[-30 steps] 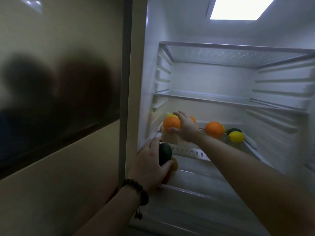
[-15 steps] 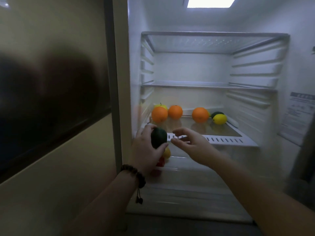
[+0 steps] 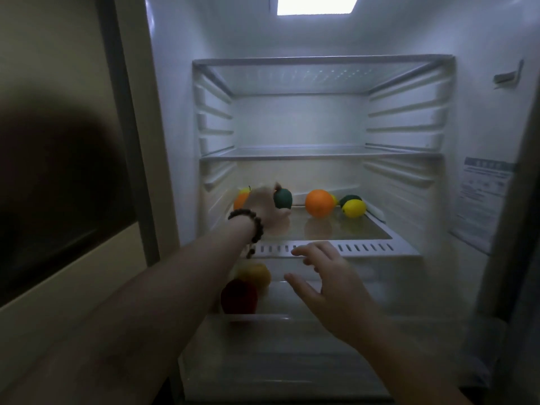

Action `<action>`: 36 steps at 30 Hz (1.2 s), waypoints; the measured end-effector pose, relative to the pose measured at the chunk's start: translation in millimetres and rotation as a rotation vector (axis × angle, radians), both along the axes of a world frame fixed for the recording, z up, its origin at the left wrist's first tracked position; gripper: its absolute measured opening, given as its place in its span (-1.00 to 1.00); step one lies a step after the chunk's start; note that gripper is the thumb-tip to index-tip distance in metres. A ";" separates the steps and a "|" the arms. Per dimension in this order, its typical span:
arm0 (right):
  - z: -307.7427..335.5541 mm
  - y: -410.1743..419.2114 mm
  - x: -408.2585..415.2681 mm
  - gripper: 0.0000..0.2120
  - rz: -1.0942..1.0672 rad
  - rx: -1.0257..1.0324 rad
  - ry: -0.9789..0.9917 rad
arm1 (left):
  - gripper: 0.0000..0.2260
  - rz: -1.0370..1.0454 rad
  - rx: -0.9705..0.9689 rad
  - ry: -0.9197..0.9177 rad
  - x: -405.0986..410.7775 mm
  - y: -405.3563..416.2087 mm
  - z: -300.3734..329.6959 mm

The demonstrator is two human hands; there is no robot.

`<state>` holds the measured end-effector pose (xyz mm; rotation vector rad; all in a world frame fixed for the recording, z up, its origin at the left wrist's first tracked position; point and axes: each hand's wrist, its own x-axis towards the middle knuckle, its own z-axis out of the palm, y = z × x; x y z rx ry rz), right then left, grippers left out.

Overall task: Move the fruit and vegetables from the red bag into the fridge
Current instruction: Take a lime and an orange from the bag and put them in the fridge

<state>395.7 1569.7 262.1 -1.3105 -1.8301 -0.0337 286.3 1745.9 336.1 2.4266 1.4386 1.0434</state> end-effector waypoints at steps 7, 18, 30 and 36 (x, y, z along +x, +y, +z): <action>-3.9 5.2 -0.6 -0.67 -0.022 0.063 -0.027 | -0.59 0.013 -0.075 0.128 41.5 63.6 -17.3; -7.1 14.5 -0.7 -0.67 -0.065 0.099 0.002 | -0.58 0.004 -0.027 0.348 62.4 111.0 -28.7; -2.7 9.0 -2.6 -0.65 -0.053 0.051 -0.059 | -0.42 0.018 0.037 0.228 33.1 65.4 -9.8; -4.0 1.8 -5.2 -0.68 -0.076 0.053 -0.067 | -0.43 0.052 0.115 0.198 8.0 12.4 -7.7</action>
